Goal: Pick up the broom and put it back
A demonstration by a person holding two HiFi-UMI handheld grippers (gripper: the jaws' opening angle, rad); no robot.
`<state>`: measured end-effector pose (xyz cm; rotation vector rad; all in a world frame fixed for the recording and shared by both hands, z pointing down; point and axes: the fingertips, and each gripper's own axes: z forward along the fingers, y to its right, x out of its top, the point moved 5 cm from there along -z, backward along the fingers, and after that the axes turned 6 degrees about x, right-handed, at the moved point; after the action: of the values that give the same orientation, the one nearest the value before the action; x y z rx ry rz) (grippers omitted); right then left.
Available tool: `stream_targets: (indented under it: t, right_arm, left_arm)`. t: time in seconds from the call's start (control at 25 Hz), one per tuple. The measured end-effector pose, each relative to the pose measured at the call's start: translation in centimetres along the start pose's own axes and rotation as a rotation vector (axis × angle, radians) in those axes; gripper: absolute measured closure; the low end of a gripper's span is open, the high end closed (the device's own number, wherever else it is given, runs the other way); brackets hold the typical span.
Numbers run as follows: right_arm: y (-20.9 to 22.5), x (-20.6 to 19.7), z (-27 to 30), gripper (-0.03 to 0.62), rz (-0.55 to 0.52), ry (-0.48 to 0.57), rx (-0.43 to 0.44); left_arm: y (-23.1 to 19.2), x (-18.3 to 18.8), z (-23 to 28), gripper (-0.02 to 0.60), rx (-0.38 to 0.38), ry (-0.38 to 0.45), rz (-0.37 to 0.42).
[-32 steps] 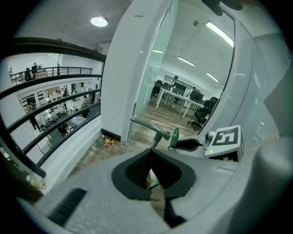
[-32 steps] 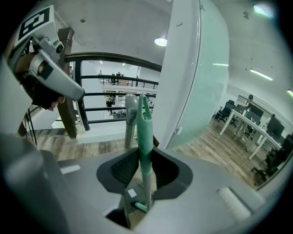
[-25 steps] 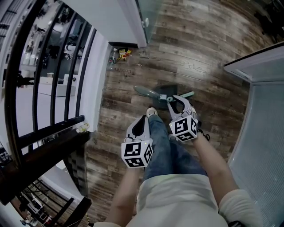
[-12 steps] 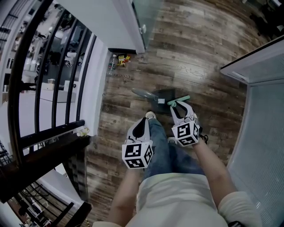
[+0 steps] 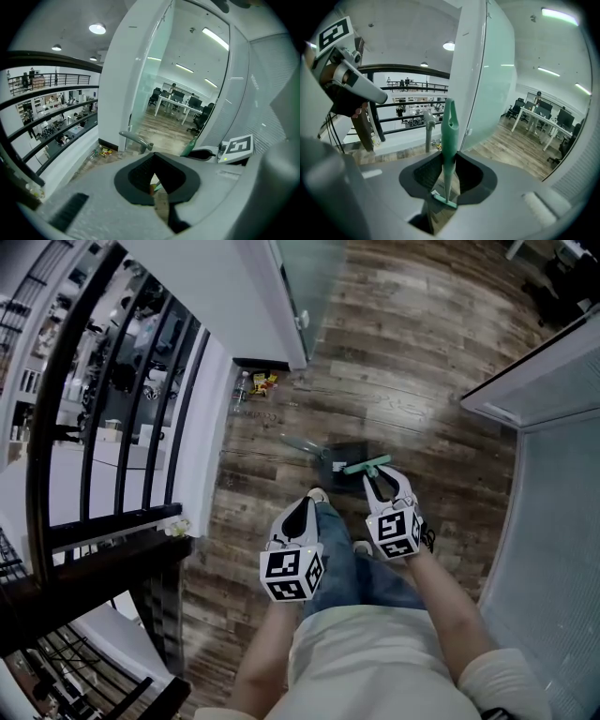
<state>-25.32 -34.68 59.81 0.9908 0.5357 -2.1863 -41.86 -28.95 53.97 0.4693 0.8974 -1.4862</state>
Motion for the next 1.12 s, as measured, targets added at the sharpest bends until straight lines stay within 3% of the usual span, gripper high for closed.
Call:
stream_targets:
  t: [1.12]
  right_arm:
    - [-3.4, 5.5, -12.4, 0.497, 0.022, 0.168, 0.025]
  left_arm:
    - [3.6, -0.3, -8.1, 0.577, -0.007, 0.064, 0.020]
